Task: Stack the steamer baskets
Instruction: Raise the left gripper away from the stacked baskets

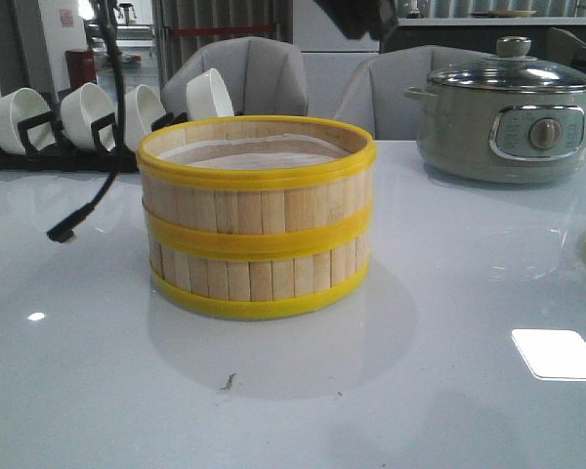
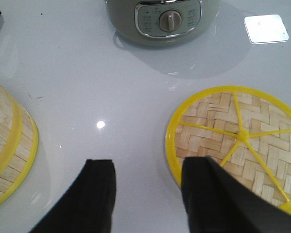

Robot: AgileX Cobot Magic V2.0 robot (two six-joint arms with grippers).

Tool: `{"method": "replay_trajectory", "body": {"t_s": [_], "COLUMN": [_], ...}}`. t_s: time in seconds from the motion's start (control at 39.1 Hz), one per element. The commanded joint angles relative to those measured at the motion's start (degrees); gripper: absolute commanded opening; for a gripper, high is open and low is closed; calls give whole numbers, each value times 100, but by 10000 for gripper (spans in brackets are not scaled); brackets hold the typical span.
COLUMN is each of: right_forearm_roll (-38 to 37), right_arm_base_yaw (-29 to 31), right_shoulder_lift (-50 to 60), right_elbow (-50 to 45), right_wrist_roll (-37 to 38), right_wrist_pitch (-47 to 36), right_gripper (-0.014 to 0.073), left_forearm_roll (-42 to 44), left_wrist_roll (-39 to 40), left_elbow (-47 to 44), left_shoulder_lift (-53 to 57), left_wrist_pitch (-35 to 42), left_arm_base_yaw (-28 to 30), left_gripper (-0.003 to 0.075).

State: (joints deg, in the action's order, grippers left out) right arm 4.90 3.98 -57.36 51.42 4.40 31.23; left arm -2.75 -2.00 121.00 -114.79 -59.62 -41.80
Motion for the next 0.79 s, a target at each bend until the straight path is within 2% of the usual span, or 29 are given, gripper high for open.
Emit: {"method": "replay_trajectory", "body": {"t_s": [0.0,0.23,0.38,0.59,0.77], "right_forearm_roll": [-4,-4,8,63,63], "right_arm_base_yaw": [-7,-7,-7,-7,-7], "right_shoulder_lift": [38,38,38,38,38], "right_elbow": [196,196,196,196,196], "right_wrist_roll": [8,8,8,8,8], "right_wrist_pitch": [-375,-375,-375,-375,-375], "right_gripper": [425,425,425,425,425], "left_forearm_roll": [-32,-564,-577,-577,-561], "left_wrist_roll": [56,56,56,56,56], "left_elbow": [207,73,-290,-1348,-2570], "left_shoulder_lift": [675,1521,2286,3440,4454], "left_wrist_pitch": [318,346,390,712,1155], "left_arm_base_yaw": [281,1284,2108,3096,3393], "left_gripper": [95,86,86,86,86]}}
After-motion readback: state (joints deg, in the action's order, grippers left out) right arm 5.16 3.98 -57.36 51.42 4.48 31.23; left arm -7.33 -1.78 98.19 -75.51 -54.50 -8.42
